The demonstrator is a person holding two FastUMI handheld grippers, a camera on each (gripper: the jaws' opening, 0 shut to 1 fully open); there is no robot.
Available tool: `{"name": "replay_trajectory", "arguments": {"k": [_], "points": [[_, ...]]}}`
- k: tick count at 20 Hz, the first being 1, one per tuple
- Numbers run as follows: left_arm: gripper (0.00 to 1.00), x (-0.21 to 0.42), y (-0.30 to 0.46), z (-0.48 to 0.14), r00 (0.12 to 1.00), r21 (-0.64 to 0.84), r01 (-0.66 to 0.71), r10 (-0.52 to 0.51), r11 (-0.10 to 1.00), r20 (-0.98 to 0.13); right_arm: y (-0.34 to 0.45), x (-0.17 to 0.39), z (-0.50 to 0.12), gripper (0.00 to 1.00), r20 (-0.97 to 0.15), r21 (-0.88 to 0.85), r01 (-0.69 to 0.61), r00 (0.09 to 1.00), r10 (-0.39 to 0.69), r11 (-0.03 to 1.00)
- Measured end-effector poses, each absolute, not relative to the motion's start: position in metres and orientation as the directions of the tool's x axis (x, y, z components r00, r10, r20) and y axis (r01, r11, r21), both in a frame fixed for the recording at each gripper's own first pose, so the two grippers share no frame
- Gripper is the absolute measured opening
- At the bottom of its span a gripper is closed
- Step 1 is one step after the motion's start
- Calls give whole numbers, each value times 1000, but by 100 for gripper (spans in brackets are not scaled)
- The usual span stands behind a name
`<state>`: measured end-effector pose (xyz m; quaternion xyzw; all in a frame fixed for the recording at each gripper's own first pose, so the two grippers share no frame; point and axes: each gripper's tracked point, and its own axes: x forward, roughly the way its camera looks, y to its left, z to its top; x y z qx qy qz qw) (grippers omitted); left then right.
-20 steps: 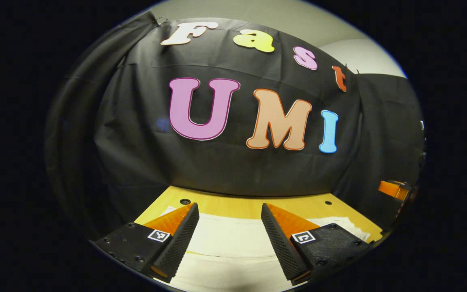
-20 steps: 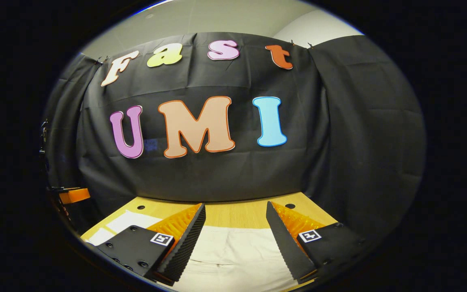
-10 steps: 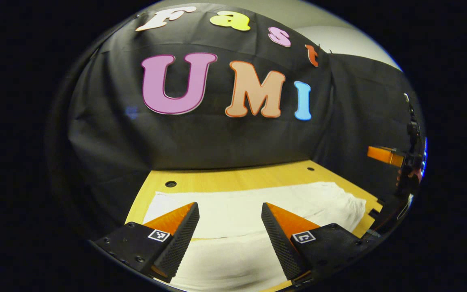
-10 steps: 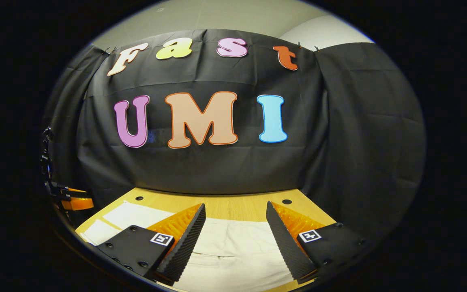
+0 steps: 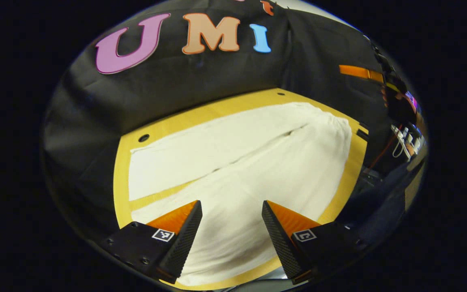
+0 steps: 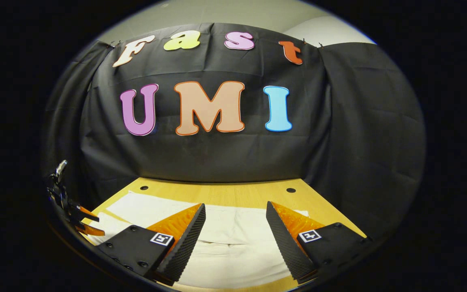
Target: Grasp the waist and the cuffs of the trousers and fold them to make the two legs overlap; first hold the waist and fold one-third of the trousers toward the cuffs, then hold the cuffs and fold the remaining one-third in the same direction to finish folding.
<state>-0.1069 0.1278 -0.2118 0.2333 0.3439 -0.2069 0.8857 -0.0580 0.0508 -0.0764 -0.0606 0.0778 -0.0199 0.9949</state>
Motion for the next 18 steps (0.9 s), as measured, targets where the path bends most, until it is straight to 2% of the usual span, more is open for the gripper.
{"name": "replay_trajectory", "arguments": {"k": [6, 9, 13, 18], "points": [[90, -164, 139, -242, 425, 159, 704, -231, 692, -875, 57, -64, -86, 96, -170, -127, 18, 985, -39, 992], [90, -178, 155, -243, 312, 136, 766, -179, 628, -933, 57, -65, -89, 96, -170, -126, 20, 985, -41, 992], [89, -188, 165, -244, 238, 138, 812, -105, 567, -966, 54, -69, -91, 96, -173, -123, 31, 984, -53, 992], [86, -190, 179, -245, 212, 168, 857, -35, 487, -977, 48, -72, -95, 96, -181, -138, 35, 982, -60, 990]]}}
